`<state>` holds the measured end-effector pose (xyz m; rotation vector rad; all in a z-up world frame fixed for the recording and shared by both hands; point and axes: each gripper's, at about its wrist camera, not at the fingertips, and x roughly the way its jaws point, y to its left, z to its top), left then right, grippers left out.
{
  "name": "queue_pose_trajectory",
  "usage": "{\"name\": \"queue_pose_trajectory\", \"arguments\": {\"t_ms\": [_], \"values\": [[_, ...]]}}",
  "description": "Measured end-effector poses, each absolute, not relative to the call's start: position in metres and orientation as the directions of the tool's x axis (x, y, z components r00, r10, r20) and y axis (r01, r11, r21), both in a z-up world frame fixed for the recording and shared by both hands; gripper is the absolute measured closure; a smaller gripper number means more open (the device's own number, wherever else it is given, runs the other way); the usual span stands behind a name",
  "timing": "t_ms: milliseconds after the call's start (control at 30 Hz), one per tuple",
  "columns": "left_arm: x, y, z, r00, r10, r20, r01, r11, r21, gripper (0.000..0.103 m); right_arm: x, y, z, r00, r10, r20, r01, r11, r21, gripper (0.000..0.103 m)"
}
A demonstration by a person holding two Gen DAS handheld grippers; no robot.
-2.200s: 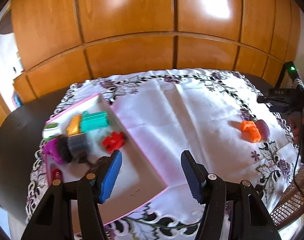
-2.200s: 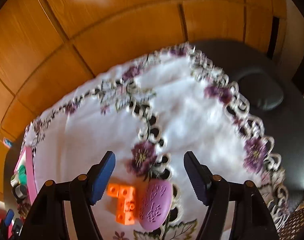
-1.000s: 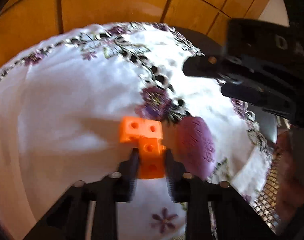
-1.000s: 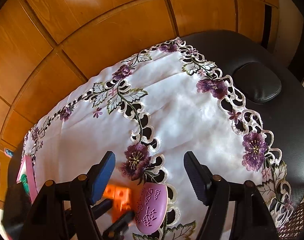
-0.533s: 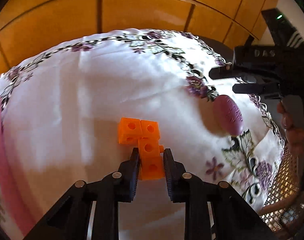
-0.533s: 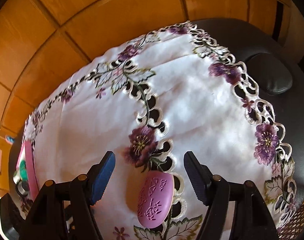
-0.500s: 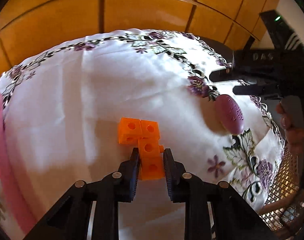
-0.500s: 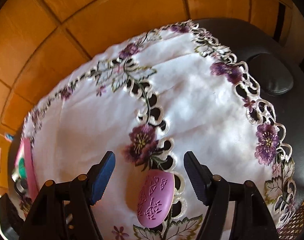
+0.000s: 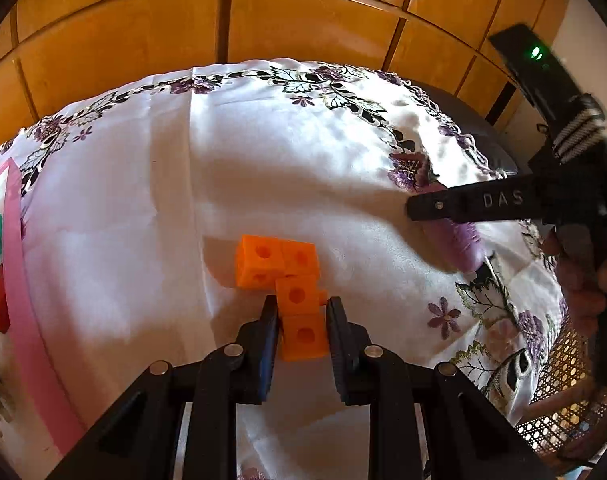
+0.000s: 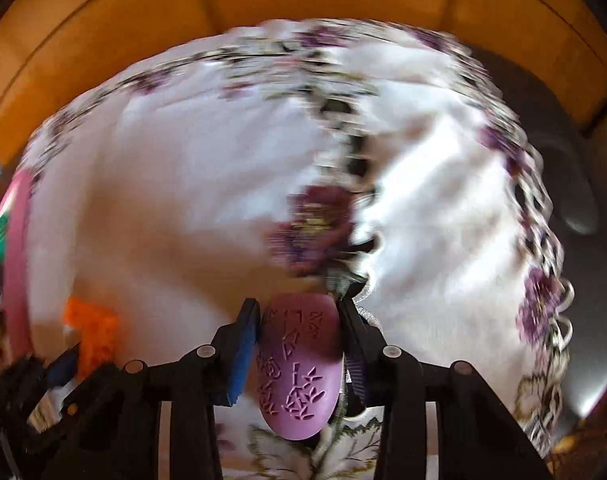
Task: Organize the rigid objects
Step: 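Grasp the pink oval soap with the right tool while the left tool holds the orange cubes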
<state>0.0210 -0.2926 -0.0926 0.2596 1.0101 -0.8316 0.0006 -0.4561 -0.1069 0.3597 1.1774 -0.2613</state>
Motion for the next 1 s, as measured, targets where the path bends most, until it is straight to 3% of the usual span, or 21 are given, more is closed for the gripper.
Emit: {"name": "queue_pose_trajectory", "arguments": {"t_ms": [100, 267, 400, 500, 667, 767, 1000], "values": [[0.02, -0.291, -0.092, 0.267, -0.497, -0.826, 0.717, 0.675, -0.174, 0.079, 0.006, -0.441, -0.103, 0.401, -0.007, -0.916, 0.304, 0.944, 0.126, 0.063], [0.02, -0.288, -0.092, 0.26, -0.507, -0.822, 0.714, 0.674, -0.19, 0.079, 0.007, -0.45, -0.108, 0.373, -0.027, -0.927, 0.356, 0.927, 0.116, 0.06], [0.021, -0.287, -0.092, 0.258, -0.511, -0.82, 0.712, 0.674, -0.197, 0.079, -0.002, -0.478, -0.116, 0.335, -0.064, -0.94, 0.51, 0.851, 0.124, 0.044], [0.021, -0.287, -0.093, 0.255, -0.514, -0.819, 0.711, 0.674, -0.202, 0.079, -0.022, -0.509, -0.119, 0.372, -0.024, -0.928, 0.639, 0.732, 0.237, 0.042], [0.021, -0.286, -0.093, 0.256, -0.514, -0.819, 0.711, 0.674, -0.201, 0.079, -0.053, -0.543, -0.12, 0.324, -0.119, -0.939, 0.802, 0.561, 0.205, 0.042], [0.022, -0.287, -0.093, 0.255, -0.514, -0.819, 0.711, 0.673, -0.201, 0.079, -0.049, -0.538, -0.112, 0.462, -0.018, -0.887, 0.722, 0.588, 0.364, 0.04], [0.022, -0.287, -0.093, 0.252, -0.515, -0.819, 0.712, 0.672, -0.203, 0.079, -0.015, -0.485, -0.117, 0.376, 0.069, -0.924, 0.523, 0.807, 0.273, 0.039]]}}
